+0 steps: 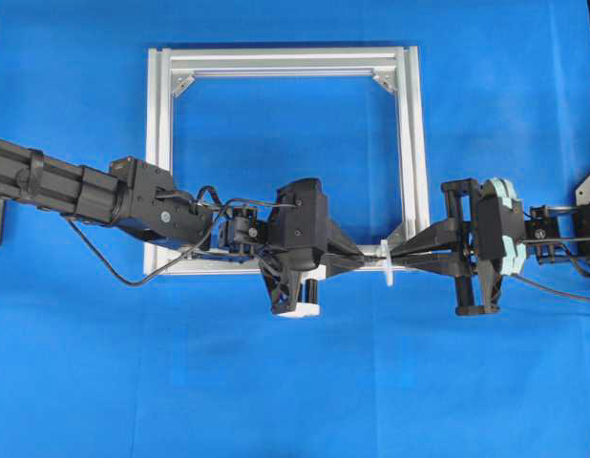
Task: Insert the wire through the string loop located on the right side.
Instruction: 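Open the right gripper to release the cable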
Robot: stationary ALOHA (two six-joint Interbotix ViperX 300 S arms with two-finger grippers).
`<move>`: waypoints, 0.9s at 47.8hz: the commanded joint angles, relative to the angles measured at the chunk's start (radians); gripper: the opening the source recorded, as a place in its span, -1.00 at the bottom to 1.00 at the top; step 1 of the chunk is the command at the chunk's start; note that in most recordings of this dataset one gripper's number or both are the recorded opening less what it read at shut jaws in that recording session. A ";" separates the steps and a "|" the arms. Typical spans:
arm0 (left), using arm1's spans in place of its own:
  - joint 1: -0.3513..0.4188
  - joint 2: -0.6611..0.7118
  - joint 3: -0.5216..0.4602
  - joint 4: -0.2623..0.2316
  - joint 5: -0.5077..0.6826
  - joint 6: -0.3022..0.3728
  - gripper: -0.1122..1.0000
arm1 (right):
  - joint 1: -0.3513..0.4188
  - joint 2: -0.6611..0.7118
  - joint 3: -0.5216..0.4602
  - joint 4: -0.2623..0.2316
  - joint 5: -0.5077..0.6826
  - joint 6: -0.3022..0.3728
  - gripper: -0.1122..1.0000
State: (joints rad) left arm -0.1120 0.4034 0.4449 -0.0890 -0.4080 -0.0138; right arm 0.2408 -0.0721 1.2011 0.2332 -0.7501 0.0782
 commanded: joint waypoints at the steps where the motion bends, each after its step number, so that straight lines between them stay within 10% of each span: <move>1: 0.002 -0.018 -0.018 0.003 -0.011 0.002 -0.66 | -0.003 -0.017 -0.005 0.002 -0.002 -0.002 -0.84; 15: 0.002 -0.020 -0.018 0.003 -0.011 0.002 -0.66 | -0.002 -0.018 -0.003 0.000 0.037 -0.003 -0.71; 32: 0.002 -0.020 -0.018 0.003 -0.008 0.000 -0.66 | -0.003 -0.018 -0.003 0.002 0.049 -0.014 0.90; 43: 0.002 -0.020 -0.017 0.003 -0.008 0.000 -0.66 | -0.002 -0.018 -0.005 0.003 0.051 -0.020 0.89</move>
State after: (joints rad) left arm -0.1120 0.4034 0.4449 -0.0890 -0.4096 -0.0138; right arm 0.2393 -0.0736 1.2026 0.2332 -0.6964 0.0598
